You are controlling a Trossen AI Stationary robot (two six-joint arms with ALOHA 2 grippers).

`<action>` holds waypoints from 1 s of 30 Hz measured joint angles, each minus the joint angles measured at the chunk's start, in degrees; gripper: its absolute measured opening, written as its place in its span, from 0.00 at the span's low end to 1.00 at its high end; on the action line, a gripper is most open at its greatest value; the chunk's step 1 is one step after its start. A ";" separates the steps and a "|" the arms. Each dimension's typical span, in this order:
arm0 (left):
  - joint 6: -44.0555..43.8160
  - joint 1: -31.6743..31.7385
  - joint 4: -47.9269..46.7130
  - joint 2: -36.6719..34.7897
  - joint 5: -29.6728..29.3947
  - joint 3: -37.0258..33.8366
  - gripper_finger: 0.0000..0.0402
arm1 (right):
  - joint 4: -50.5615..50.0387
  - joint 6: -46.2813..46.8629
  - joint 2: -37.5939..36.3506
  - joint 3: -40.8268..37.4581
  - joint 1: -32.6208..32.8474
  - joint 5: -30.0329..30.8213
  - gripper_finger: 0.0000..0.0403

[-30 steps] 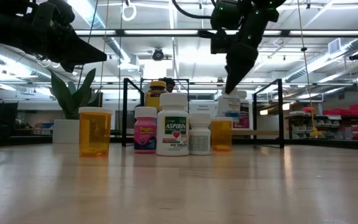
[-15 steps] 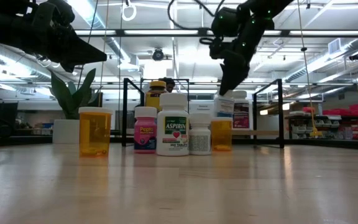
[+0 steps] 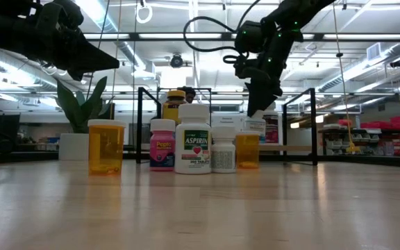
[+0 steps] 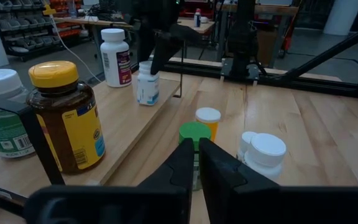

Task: Pick and place medicine bottles onto shelf by color
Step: Put the white and blue medicine bottle on the shelf, then put the green medicine bottle on the shelf

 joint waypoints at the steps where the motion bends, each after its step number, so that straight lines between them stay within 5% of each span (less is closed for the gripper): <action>1: -0.01 -0.01 0.01 0.00 0.00 0.00 0.07 | 0.43 0.18 0.27 0.01 0.00 -0.01 0.51; 10: 0.00 -0.01 0.02 0.01 -0.01 0.00 0.07 | 0.89 0.98 0.80 0.10 -0.22 -0.55 0.54; 20: -0.02 0.01 0.02 0.01 0.01 0.00 0.08 | 0.37 1.19 0.73 0.16 -0.22 -0.61 0.69; 30: -0.02 0.01 0.02 -0.01 0.01 0.00 0.08 | -4.96 -1.11 0.71 7.14 0.67 -0.59 0.78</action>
